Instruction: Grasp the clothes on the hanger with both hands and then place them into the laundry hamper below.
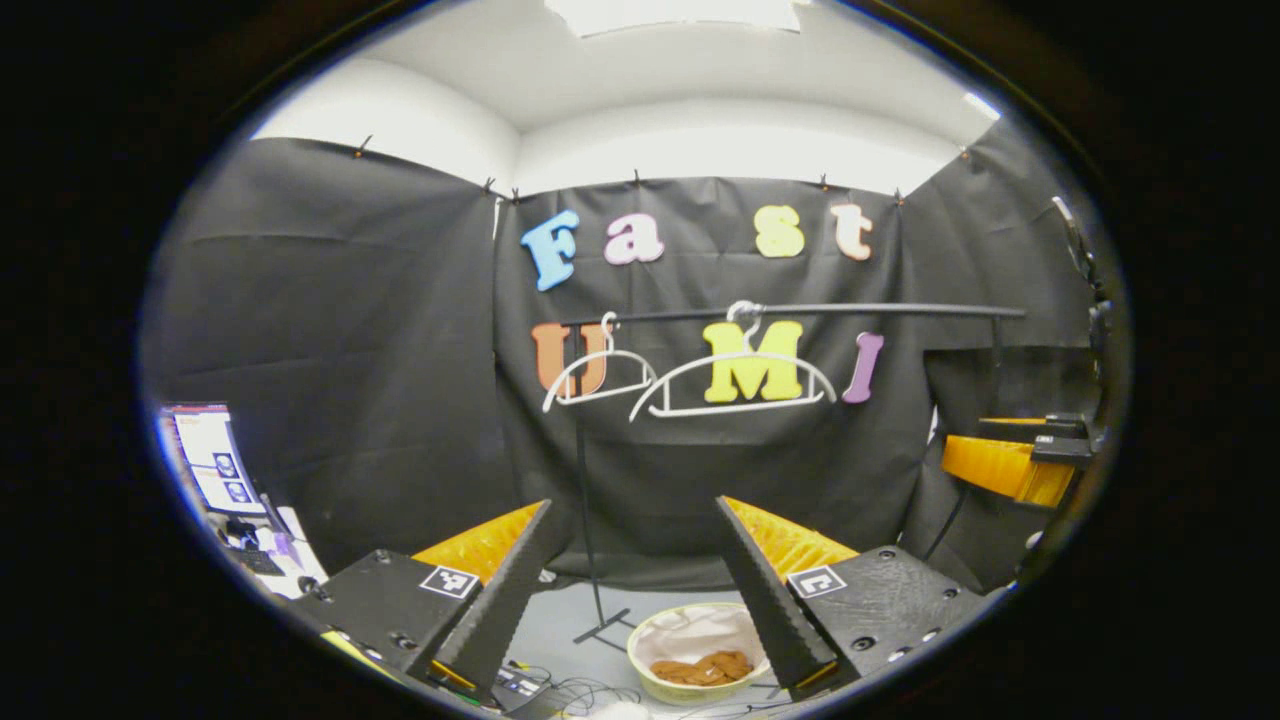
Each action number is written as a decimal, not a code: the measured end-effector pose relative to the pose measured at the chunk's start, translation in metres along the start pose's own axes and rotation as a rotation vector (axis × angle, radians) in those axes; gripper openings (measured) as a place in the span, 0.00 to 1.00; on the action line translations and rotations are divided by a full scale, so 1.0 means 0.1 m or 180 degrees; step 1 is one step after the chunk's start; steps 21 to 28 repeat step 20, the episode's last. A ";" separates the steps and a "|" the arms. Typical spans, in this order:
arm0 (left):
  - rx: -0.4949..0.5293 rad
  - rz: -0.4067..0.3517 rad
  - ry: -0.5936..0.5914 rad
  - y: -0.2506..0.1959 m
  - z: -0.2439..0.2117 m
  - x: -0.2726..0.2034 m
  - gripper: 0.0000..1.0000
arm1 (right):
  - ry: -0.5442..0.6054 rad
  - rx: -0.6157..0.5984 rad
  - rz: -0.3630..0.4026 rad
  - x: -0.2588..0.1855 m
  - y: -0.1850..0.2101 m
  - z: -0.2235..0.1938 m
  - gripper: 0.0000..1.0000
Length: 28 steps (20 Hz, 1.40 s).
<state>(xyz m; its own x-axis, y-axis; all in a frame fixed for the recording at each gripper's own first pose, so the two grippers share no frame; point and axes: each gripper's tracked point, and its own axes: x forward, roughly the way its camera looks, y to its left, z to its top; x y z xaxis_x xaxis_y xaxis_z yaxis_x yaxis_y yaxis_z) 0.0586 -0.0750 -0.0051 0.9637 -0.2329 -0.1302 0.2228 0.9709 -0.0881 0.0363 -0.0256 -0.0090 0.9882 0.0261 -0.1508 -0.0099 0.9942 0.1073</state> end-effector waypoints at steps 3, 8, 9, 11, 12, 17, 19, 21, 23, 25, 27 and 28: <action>0.0060 0.0104 -0.0254 -0.02 0.38 -0.29 1.00 | -0.0203 0.0234 -0.0116 -0.30 -0.17 0.24 0.99; 0.0003 0.0125 -0.0385 -0.19 0.61 -0.60 1.00 | -0.0434 0.0089 -0.0219 -0.67 -0.41 0.50 0.97; 0.0003 0.0168 -0.0389 -0.19 0.62 -0.64 1.00 | -0.0474 0.0055 -0.0264 -0.73 -0.46 0.53 0.97; 0.0074 0.0325 -0.0392 -0.10 0.61 -0.70 1.00 | -0.0496 0.0012 -0.0230 -0.81 -0.42 0.51 0.98; 0.0068 0.0398 -0.0358 -0.06 0.58 -0.72 1.00 | -0.0483 -0.0012 -0.0211 -0.84 -0.39 0.49 0.98; 0.0030 0.0364 -0.0351 -0.07 0.57 -0.76 1.00 | -0.0510 0.0009 -0.0193 -0.85 -0.30 0.47 0.98; 0.0045 0.0347 -0.0402 -0.03 0.60 -0.78 1.00 | -0.0471 -0.0027 -0.0277 -0.83 -0.28 0.43 0.98; 0.0041 0.0326 -0.0409 -0.02 0.60 -0.78 1.00 | -0.0478 -0.0052 -0.0314 -0.83 -0.27 0.43 0.98; 0.0041 0.0326 -0.0409 -0.02 0.60 -0.78 1.00 | -0.0478 -0.0052 -0.0314 -0.83 -0.27 0.43 0.98; 0.0041 0.0326 -0.0409 -0.02 0.60 -0.78 1.00 | -0.0478 -0.0052 -0.0314 -0.83 -0.27 0.43 0.98; 0.0041 0.0326 -0.0409 -0.02 0.60 -0.78 1.00 | -0.0478 -0.0052 -0.0314 -0.83 -0.27 0.43 0.98; 0.0041 0.0326 -0.0409 -0.02 0.60 -0.78 1.00 | -0.0478 -0.0052 -0.0314 -0.83 -0.27 0.43 0.98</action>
